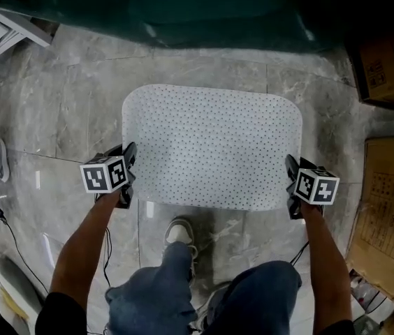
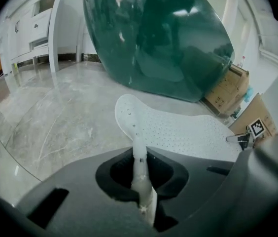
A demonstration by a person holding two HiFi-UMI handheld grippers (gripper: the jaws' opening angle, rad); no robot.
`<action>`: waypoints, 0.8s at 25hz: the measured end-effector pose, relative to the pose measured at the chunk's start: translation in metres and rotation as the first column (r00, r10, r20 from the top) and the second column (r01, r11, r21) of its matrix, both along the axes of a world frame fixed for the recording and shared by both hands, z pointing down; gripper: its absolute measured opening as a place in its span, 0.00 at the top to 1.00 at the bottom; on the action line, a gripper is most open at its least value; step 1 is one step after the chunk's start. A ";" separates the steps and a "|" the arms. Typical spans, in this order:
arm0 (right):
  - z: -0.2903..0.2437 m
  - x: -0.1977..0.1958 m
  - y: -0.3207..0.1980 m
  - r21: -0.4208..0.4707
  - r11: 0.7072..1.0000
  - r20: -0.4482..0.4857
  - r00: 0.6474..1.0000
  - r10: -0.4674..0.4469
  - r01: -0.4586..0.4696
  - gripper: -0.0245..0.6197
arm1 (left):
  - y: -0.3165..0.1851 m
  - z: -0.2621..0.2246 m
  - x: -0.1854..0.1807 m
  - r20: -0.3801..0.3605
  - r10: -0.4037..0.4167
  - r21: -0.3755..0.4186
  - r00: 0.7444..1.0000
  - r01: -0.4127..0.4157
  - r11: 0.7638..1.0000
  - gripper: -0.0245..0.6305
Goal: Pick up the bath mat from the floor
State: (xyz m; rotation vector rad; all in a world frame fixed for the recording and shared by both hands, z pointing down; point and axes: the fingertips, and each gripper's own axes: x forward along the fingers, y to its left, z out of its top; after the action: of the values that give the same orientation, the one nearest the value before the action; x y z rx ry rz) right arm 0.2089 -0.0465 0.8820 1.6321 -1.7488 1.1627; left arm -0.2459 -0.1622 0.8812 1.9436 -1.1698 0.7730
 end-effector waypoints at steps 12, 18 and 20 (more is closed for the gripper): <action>-0.117 -0.045 -0.005 0.003 0.999 0.057 0.997 -0.042 0.042 0.93 | 0.014 -0.140 0.048 -0.019 0.094 -0.003 0.995 -0.095 0.996 0.92; -0.203 -0.037 0.001 0.004 0.999 0.040 0.998 -0.044 0.044 0.93 | 0.011 -0.228 0.032 -0.039 0.050 0.010 0.998 -0.049 0.999 0.92; -0.235 -0.033 0.004 0.011 1.000 0.043 0.999 -0.027 0.027 0.93 | 0.013 -0.258 0.026 -0.050 0.020 0.011 0.999 -0.019 1.000 0.92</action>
State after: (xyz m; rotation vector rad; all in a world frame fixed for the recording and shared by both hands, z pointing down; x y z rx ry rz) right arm 0.1763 -0.0423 0.6473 1.5958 -1.8011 1.1869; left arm -0.2203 -0.1495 0.6231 1.9748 -1.1285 0.7255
